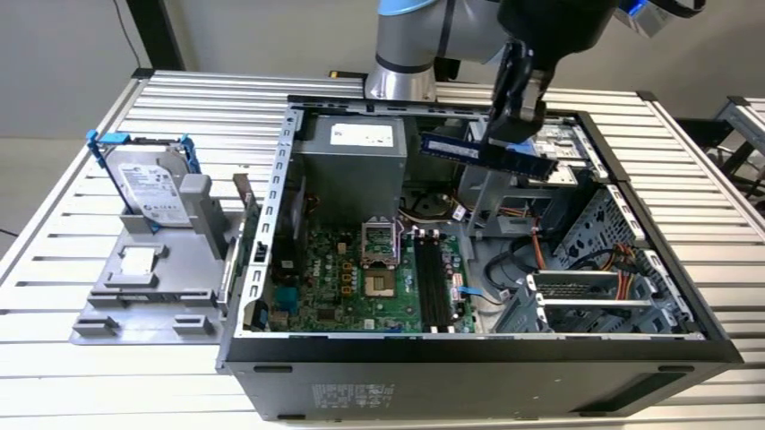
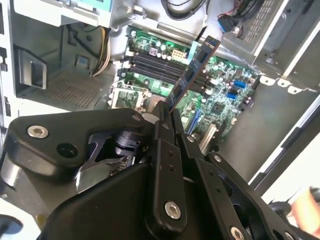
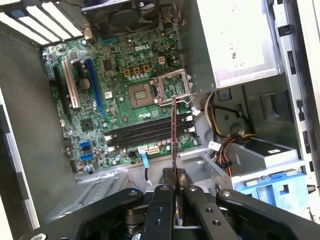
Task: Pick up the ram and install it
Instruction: 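Insert the ram into the slot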
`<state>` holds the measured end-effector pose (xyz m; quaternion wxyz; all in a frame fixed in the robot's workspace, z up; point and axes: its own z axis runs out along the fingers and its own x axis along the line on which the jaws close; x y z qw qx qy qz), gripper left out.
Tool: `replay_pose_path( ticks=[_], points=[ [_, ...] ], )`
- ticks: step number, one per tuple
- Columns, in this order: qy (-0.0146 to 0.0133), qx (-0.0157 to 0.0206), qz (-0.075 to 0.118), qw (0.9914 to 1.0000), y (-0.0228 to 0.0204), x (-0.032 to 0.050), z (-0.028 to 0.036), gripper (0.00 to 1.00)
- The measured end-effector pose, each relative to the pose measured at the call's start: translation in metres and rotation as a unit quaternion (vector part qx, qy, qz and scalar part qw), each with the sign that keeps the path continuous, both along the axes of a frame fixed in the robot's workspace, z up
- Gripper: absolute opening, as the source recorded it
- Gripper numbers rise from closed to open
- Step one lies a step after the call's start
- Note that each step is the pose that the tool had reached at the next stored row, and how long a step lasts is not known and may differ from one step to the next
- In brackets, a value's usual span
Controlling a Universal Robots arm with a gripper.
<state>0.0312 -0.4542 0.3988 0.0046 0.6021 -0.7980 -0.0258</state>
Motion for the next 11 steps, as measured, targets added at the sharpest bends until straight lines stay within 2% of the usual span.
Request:
replay_pose_path(
  ticks=[5,11],
  points=[
    [0.0,-0.0029,-0.031,0.9995,0.0,0.0,0.0,0.0],
    [0.0,-0.007,-0.069,0.99763,0.0,0.0,0.0,0.0]
  ],
)
